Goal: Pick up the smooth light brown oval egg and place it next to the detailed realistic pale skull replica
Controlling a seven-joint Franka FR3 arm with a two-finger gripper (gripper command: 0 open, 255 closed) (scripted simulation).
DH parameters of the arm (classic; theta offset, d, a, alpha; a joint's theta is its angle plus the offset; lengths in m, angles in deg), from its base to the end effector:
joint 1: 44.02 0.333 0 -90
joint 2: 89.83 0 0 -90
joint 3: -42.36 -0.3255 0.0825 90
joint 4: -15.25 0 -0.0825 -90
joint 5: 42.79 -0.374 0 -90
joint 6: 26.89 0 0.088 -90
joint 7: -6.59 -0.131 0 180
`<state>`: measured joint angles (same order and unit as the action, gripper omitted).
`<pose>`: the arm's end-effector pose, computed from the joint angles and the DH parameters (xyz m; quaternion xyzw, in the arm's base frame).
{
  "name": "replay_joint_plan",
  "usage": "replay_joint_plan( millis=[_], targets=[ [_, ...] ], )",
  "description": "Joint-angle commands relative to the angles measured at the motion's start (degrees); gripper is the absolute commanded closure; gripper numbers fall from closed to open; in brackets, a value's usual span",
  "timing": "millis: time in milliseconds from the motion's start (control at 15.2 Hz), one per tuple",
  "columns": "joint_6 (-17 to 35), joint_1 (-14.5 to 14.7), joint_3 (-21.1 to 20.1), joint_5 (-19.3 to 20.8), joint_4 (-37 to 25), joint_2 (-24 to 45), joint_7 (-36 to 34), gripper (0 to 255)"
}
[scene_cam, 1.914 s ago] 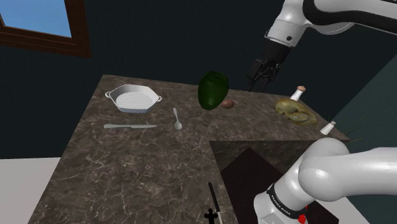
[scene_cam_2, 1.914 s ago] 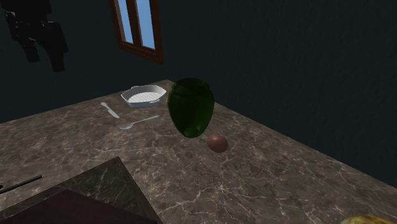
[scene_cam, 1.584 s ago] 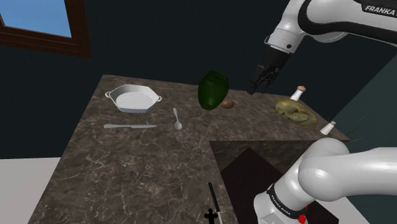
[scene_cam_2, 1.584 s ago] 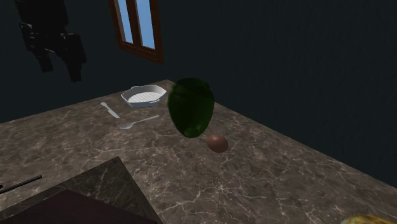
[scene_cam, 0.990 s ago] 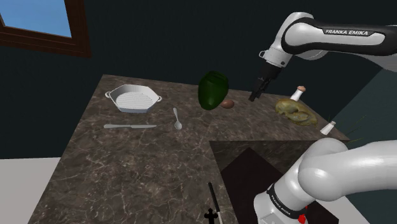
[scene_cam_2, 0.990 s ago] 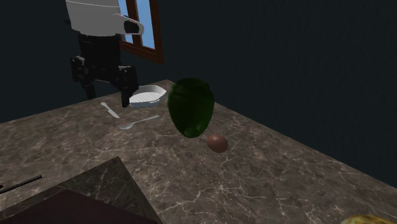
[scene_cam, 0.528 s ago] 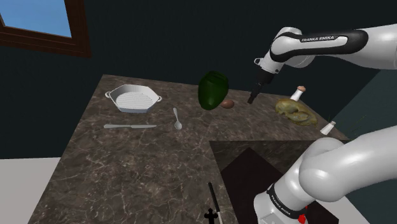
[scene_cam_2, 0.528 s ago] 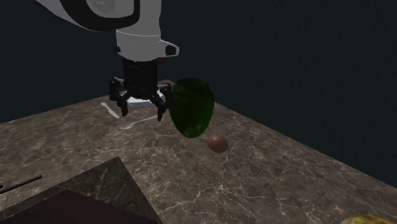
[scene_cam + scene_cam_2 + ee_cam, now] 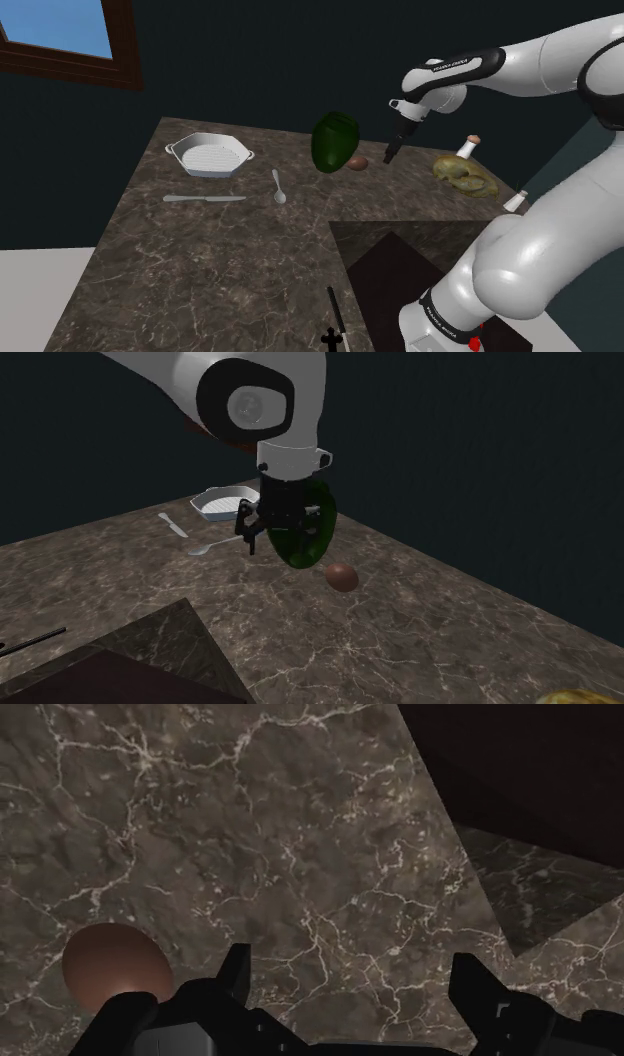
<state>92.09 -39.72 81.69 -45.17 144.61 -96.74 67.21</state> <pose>0.3968 -0.2774 0.3859 -0.9743 -0.2137 -0.0116 0.0702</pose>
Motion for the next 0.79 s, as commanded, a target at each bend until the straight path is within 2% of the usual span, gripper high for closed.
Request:
replay_joint_plan(
  millis=[0, 264, 462, 726],
  targets=[
    [1.57, 0.28, 1.92, -4.23, -2.87, 6.0, 7.07, 0],
    [1.83, -2.15, 1.97, -13.59, -10.62, 18.13, 19.51, 0],
    [0.95, -5.91, -0.2, -19.17, -17.4, 26.43, 26.9, 0],
    [-0.93, -11.45, -3.92, -24.13, -27.65, 36.46, 34.02, 0]
  ],
)
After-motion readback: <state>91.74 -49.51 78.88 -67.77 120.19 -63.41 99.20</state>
